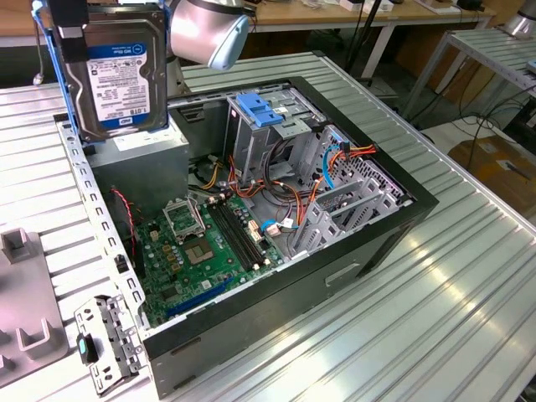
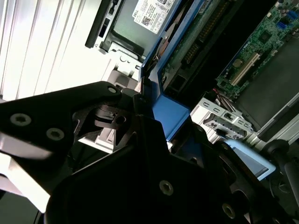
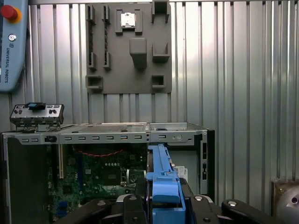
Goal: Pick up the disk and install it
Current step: 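Pick up the disk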
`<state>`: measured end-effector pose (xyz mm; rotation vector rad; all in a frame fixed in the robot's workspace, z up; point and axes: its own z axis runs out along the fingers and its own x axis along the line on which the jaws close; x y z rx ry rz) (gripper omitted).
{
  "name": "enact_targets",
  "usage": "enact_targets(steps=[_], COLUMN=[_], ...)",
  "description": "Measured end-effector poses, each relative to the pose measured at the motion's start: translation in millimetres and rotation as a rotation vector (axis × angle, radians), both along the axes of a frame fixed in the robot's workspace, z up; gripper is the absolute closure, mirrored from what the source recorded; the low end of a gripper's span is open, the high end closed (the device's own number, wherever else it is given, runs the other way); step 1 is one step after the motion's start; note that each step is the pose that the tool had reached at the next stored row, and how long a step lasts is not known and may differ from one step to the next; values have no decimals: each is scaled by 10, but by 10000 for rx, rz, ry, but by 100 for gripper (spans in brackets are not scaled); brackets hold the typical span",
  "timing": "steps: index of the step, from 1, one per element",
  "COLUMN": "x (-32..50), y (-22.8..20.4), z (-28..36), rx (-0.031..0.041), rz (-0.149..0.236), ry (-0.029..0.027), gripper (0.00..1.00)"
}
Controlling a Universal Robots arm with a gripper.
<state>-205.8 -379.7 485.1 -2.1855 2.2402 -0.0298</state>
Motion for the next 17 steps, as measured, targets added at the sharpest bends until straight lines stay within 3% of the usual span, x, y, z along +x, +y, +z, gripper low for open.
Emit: enact_targets(steps=[14, 16, 17], x=[39, 121, 123], y=[0, 0, 0], z=[0, 0, 0], rx=[0, 0, 0], rz=[0, 0, 0], ry=[0, 1, 0], gripper=[63, 63, 63])
